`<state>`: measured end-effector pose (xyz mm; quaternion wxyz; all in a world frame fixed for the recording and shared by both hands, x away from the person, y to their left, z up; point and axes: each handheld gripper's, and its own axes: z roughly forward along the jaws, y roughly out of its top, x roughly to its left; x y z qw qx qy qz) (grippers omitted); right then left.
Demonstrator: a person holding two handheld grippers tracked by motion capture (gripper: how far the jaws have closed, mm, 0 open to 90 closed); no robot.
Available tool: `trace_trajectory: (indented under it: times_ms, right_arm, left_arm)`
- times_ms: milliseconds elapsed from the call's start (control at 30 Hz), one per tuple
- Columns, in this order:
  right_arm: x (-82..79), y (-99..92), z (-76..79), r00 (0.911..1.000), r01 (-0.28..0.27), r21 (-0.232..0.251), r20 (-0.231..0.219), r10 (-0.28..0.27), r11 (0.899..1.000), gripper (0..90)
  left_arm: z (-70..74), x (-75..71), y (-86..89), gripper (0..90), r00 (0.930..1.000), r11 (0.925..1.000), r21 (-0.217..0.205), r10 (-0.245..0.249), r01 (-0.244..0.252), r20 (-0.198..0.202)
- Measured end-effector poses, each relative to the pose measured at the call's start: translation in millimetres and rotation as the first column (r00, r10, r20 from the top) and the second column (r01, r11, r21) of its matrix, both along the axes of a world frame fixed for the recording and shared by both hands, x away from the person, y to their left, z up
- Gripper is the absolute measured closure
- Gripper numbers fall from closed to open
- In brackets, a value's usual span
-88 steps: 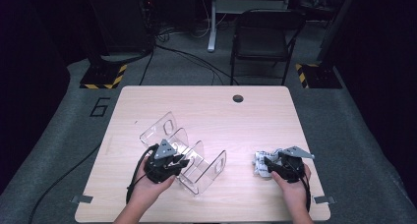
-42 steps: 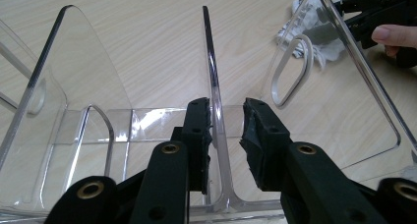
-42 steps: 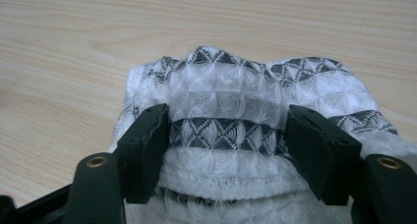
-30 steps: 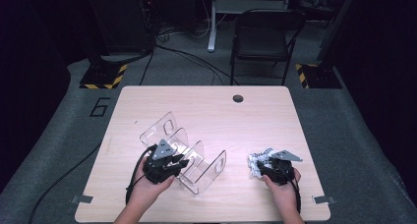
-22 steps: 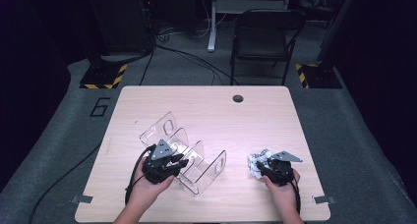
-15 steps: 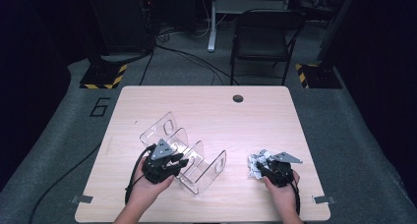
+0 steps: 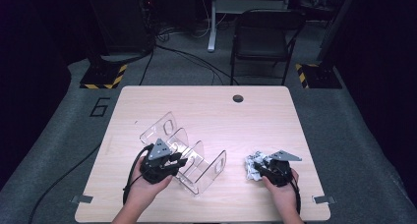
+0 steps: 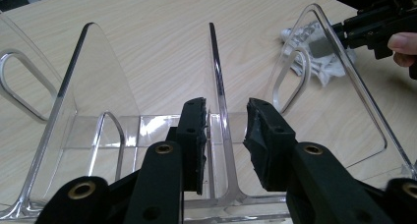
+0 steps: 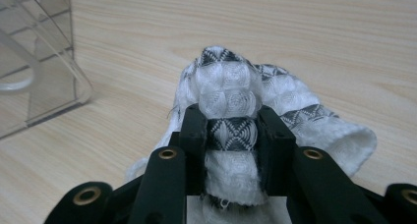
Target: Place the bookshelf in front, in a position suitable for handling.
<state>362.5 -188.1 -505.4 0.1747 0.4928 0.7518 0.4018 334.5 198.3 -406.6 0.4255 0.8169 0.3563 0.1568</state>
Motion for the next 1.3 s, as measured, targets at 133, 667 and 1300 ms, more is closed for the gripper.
trace_trajectory:
  times_ms: [133, 667, 1300]
  right_arm:
    - [-6.3, 7.2, 10.5, 0.9995, -0.027, 0.022, 0.018, 0.026, 0.999, 69.1]
    - [-17.0, 33.2, 57.9, 0.9847, -0.144, 0.075, 0.110, 0.135, 0.987, 69.2]
    - [-25.4, 48.3, 85.9, 0.9675, -0.205, 0.097, 0.171, 0.186, 0.974, 69.1]
  left_arm:
    - [0.3, -0.5, 0.2, 68.7, 1.0000, 1.0000, -0.006, 0.004, -0.004, -0.008]
    - [-1.4, 0.3, 2.1, 70.4, 1.0000, 1.0000, 0.004, 0.000, 0.000, -0.006]
    - [-10.8, 4.4, -0.4, 73.6, 0.9997, 1.0000, 0.004, 0.003, -0.003, -0.026]
